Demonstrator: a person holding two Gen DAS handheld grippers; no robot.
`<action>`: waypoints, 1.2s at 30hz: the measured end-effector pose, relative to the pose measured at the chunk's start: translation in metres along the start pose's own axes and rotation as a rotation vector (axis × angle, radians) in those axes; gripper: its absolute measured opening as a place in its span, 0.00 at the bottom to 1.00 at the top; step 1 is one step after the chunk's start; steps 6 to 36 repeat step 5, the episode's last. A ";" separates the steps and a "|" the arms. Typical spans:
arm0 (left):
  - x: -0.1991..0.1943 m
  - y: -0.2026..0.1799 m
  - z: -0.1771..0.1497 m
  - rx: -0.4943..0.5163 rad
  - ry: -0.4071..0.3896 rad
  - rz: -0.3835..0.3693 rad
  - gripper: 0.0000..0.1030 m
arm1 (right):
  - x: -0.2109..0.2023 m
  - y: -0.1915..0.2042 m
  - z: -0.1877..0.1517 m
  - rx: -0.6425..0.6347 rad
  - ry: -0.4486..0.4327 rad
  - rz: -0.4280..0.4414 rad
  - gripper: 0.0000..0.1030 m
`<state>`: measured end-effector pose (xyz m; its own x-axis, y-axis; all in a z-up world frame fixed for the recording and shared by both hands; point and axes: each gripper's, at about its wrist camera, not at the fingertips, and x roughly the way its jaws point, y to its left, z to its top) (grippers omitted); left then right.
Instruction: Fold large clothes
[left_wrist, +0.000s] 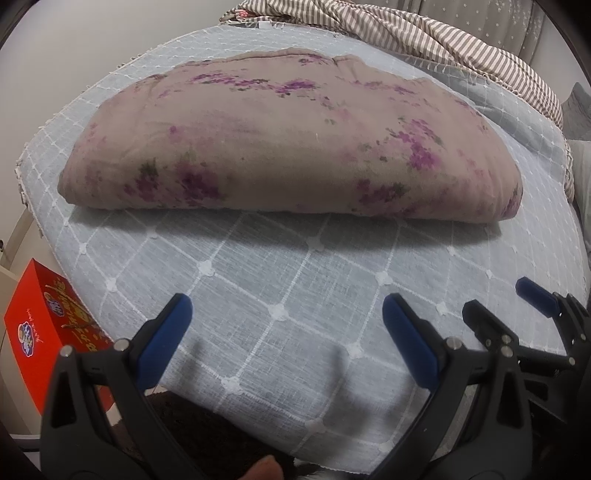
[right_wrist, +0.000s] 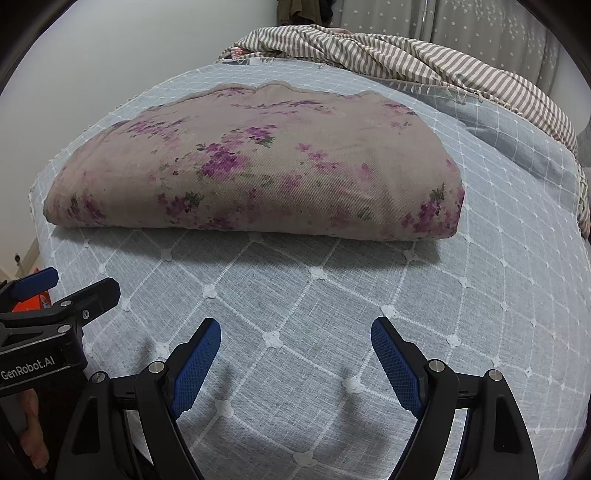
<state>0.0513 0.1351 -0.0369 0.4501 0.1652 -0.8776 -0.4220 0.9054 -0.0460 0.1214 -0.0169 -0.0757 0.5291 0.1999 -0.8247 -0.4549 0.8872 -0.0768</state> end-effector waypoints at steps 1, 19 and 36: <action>0.000 0.000 0.000 0.000 0.002 -0.002 0.99 | 0.000 0.000 0.000 0.000 -0.001 0.001 0.82; 0.002 -0.002 -0.001 0.003 0.007 -0.002 0.99 | -0.001 -0.001 -0.002 -0.001 -0.005 0.001 0.82; 0.002 -0.002 -0.001 0.003 0.007 -0.002 0.99 | -0.001 -0.001 -0.002 -0.001 -0.005 0.001 0.82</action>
